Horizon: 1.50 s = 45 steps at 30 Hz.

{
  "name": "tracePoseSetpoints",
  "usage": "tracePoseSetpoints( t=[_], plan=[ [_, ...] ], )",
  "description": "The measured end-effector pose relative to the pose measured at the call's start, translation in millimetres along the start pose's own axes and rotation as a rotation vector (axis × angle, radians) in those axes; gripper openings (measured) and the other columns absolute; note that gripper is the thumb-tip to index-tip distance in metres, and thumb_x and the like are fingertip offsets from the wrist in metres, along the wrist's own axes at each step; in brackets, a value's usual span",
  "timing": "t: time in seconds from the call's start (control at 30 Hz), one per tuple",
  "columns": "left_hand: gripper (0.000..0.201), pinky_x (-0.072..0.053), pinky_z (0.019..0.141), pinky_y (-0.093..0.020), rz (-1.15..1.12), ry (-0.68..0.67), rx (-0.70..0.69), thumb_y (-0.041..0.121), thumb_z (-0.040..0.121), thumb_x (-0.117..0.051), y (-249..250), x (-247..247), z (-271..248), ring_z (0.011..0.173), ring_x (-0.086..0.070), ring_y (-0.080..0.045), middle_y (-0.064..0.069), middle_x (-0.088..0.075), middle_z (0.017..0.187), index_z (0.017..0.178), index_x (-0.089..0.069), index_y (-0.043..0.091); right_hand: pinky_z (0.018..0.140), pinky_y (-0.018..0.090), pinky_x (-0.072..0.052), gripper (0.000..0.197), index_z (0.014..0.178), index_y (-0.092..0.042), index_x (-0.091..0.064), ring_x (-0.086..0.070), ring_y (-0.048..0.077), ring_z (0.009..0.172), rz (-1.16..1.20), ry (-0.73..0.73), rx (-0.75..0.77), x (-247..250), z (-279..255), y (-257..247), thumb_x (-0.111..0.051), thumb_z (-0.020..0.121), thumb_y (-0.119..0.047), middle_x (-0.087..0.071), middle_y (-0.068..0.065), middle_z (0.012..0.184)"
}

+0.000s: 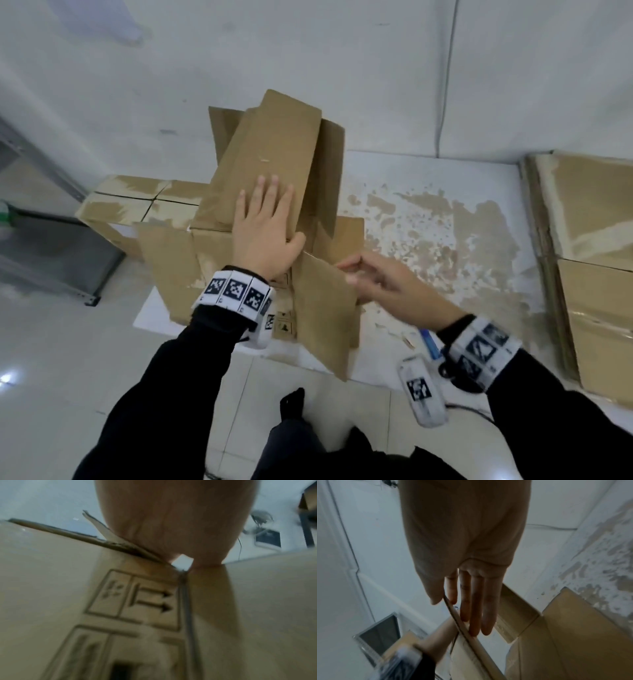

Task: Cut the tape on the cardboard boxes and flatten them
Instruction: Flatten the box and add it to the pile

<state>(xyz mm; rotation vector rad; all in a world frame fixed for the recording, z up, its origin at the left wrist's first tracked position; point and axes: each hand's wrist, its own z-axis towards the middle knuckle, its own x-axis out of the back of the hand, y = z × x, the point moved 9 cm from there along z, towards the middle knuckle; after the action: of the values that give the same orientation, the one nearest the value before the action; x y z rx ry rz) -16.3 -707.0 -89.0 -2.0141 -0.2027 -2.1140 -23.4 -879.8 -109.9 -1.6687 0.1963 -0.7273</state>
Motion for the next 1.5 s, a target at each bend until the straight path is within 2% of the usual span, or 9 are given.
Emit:
tracePoseSetpoints(
  t=[0.23, 0.37, 0.63, 0.77, 0.87, 1.03, 1.27, 1.37, 1.5],
  plan=[
    [0.072, -0.005, 0.118, -0.050, -0.009, 0.137, -0.025, 0.041, 0.082, -0.031, -3.6, 7.8, -23.3, 0.148, -0.009, -0.025, -0.008, -0.019, 0.158, 0.150, -0.028, 0.019, 0.077, 0.043, -0.056, 0.082, 0.140, -0.011, -0.029, -0.060, 0.028, 0.099, -0.254, 0.355, -0.275, 65.6, 138.4, 50.5, -0.067, 0.080, -0.051, -0.055, 0.012, 0.118],
    [0.071, -0.010, 0.117, -0.051, -0.077, 0.210, -0.033, 0.039, 0.080, -0.034, -13.6, 15.8, -32.0, 0.146, -0.017, -0.026, -0.010, -0.028, 0.155, 0.146, -0.037, 0.017, 0.097, 0.041, -0.045, 0.075, 0.140, -0.004, -0.029, -0.052, 0.034, 0.119, -0.277, 0.490, -0.349, 98.6, 171.7, 73.5, -0.065, 0.085, -0.041, -0.051, 0.018, 0.131],
    [0.068, -0.009, 0.116, -0.052, -0.099, 0.284, -0.042, 0.038, 0.079, -0.038, 0.7, 12.0, -36.4, 0.145, -0.022, -0.025, -0.010, -0.033, 0.153, 0.143, -0.043, 0.016, 0.098, 0.048, -0.045, 0.082, 0.134, -0.025, -0.045, -0.055, 0.025, 0.121, 0.463, 0.098, -0.306, 69.5, 94.4, 63.0, -0.035, 0.073, -0.079, -0.056, 0.010, 0.132],
    [0.058, -0.006, 0.115, -0.055, -0.074, 0.314, -0.067, 0.043, 0.091, -0.033, 8.8, -0.6, -9.4, 0.144, -0.025, -0.027, -0.010, -0.037, 0.151, 0.141, -0.046, 0.016, 0.089, 0.031, -0.053, 0.050, 0.123, -0.031, -0.057, -0.062, 0.016, 0.111, 0.595, 0.036, -0.266, -14.4, 21.8, 72.8, -0.049, 0.084, -0.060, -0.066, -0.002, 0.120],
    [0.078, 0.007, 0.116, -0.051, -0.098, 0.119, -0.216, 0.071, 0.088, -0.020, 17.0, -36.3, 13.1, 0.148, -0.004, -0.024, -0.009, -0.017, 0.159, 0.147, -0.035, 0.021, 0.088, 0.034, -0.055, 0.032, 0.120, -0.020, -0.058, -0.066, 0.014, 0.104, 0.573, 0.344, -0.343, -30.7, 19.9, 101.4, -0.063, 0.089, -0.024, -0.067, 0.001, 0.116],
    [0.121, 0.022, 0.108, -0.057, 0.152, -0.277, -0.390, 0.095, 0.059, -0.035, 4.3, -137.9, 20.0, 0.142, 0.028, -0.018, 0.000, 0.026, 0.157, 0.153, 0.006, 0.029, 0.086, 0.053, -0.053, 0.012, 0.085, -0.015, -0.060, -0.065, 0.034, 0.096, 0.435, 0.695, -0.538, -4.9, 29.9, 143.1, -0.062, 0.088, -0.026, -0.069, 0.013, 0.095],
    [0.120, 0.020, 0.110, -0.057, -0.013, -0.592, -0.303, 0.094, 0.060, -0.038, -10.6, -218.9, 20.7, 0.134, 0.042, -0.025, -0.009, 0.034, 0.151, 0.145, 0.023, 0.036, 0.098, 0.031, -0.040, 0.064, 0.141, -0.005, -0.036, -0.048, 0.027, 0.122, -0.057, 0.811, -0.810, 8.5, 27.5, 191.4, -0.065, 0.086, -0.021, -0.052, 0.011, 0.130],
    [0.105, 0.017, 0.114, -0.052, -0.120, -0.574, -0.364, 0.086, 0.074, -0.031, -5.9, -221.7, 5.6, 0.139, 0.033, -0.024, -0.006, 0.033, 0.152, 0.144, 0.026, 0.032, 0.116, 0.041, -0.015, 0.067, 0.148, -0.009, -0.019, -0.017, 0.030, 0.143, -0.688, 0.608, -0.814, -17.2, 59.6, 154.1, -0.049, 0.093, -0.031, -0.017, 0.013, 0.156],
    [0.086, 0.014, 0.116, -0.047, -0.171, -0.609, -0.287, 0.071, 0.087, -0.024, -47.4, -232.5, 0.8, 0.140, 0.032, -0.022, -0.002, 0.037, 0.151, 0.145, 0.025, 0.031, 0.116, 0.053, 0.009, 0.060, 0.150, -0.031, 0.003, 0.023, 0.019, 0.143, -0.609, 0.145, -0.547, -120.3, 122.4, 155.8, -0.017, 0.097, -0.052, 0.022, -0.006, 0.154]
  ],
)
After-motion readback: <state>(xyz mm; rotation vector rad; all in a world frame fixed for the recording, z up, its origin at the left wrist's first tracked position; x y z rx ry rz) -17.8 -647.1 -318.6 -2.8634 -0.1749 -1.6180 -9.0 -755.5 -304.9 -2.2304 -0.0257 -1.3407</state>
